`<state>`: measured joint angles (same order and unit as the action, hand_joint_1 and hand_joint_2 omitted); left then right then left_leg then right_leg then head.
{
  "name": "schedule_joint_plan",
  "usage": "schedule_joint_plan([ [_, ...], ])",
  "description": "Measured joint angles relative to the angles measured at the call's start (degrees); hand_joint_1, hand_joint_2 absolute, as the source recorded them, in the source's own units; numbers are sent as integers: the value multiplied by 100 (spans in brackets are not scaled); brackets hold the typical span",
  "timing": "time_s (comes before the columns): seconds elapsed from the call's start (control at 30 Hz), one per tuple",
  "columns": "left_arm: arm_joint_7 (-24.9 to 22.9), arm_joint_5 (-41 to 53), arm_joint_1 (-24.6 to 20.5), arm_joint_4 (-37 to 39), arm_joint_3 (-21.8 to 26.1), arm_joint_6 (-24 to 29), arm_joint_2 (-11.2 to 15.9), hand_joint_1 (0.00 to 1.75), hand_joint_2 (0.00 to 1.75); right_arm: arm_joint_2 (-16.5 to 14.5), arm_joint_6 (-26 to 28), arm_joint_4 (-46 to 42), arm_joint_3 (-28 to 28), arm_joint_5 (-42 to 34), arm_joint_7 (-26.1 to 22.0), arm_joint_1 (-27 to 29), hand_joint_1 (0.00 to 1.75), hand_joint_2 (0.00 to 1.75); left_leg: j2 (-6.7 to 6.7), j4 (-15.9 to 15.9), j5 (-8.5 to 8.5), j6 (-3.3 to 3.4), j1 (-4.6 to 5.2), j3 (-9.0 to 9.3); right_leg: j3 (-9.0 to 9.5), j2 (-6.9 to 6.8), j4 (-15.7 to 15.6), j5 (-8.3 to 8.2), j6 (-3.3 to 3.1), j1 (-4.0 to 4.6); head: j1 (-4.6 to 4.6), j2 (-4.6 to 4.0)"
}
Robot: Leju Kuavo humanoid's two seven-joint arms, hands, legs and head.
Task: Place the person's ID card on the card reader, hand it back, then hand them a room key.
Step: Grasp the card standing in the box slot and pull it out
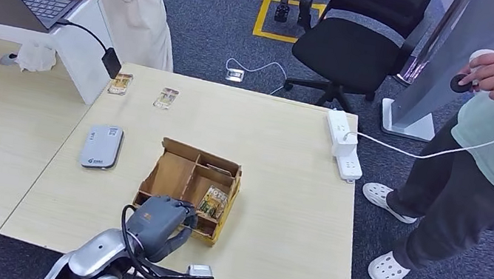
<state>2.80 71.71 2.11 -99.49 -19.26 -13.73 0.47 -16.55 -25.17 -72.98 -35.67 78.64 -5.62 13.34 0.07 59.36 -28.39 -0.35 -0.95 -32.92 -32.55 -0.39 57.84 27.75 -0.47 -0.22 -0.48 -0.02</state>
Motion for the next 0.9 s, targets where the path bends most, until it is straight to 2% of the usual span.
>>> schedule_joint_plan([
  [0.9,1,-39,2,0,0,-4,-8,175,175,0,41,0,-16,0,-2,0,0,175,0,0,0,0,0,3,4,-1,0,0,0,0,0,0],
])
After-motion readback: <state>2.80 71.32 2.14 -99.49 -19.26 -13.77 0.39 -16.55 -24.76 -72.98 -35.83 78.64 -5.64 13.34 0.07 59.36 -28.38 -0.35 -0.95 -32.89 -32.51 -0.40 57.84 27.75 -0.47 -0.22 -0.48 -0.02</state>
